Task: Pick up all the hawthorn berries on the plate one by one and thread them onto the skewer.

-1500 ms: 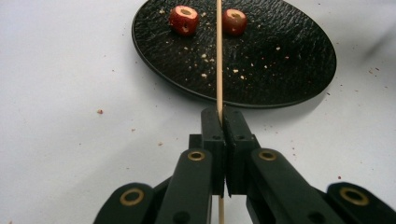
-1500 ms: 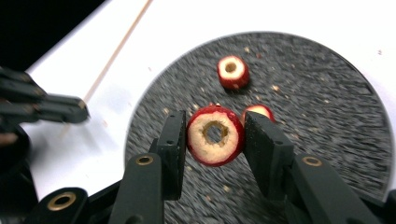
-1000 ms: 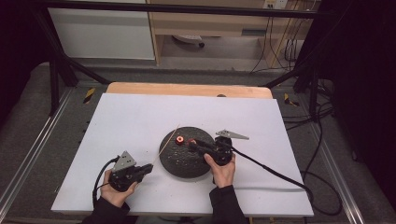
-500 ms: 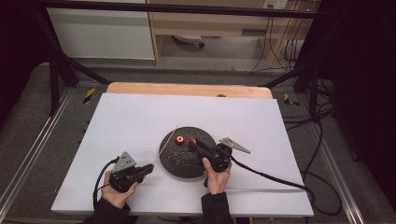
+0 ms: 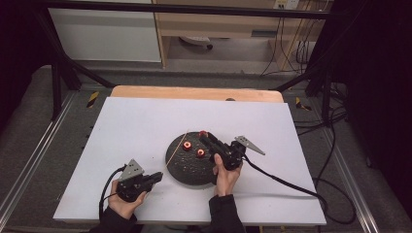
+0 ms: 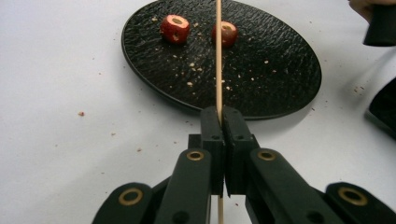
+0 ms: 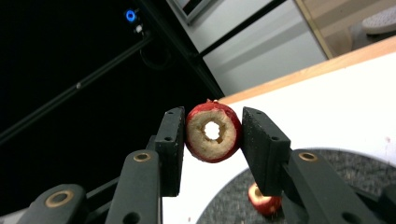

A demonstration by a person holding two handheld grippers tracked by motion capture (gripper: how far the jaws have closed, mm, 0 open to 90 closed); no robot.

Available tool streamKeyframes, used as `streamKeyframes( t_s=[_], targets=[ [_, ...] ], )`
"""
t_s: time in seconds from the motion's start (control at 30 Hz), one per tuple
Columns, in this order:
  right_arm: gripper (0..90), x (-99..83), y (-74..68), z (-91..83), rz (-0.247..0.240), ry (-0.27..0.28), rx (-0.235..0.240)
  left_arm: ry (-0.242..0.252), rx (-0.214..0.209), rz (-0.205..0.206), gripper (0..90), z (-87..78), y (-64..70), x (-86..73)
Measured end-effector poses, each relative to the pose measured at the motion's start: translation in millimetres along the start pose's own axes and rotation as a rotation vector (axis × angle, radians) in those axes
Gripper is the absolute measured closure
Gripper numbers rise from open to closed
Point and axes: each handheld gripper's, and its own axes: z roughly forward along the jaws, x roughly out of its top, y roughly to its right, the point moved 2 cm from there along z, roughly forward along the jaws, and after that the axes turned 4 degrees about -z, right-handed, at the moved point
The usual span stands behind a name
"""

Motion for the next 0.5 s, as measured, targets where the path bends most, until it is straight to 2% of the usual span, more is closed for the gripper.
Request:
streamKeyframes(
  t_s=[0.23,0.5],
  targets=[
    [61.0,7.8,-1.1,11.0,0.009,0.062,0.0,0.007,-0.016,-0.008,88.0,2.1,6.9,0.9],
    [61.0,9.5,-1.8,19.5,0.033,0.102,0.012,0.012,-0.036,-0.018,88.0,8.2,15.4,2.8]
  ],
)
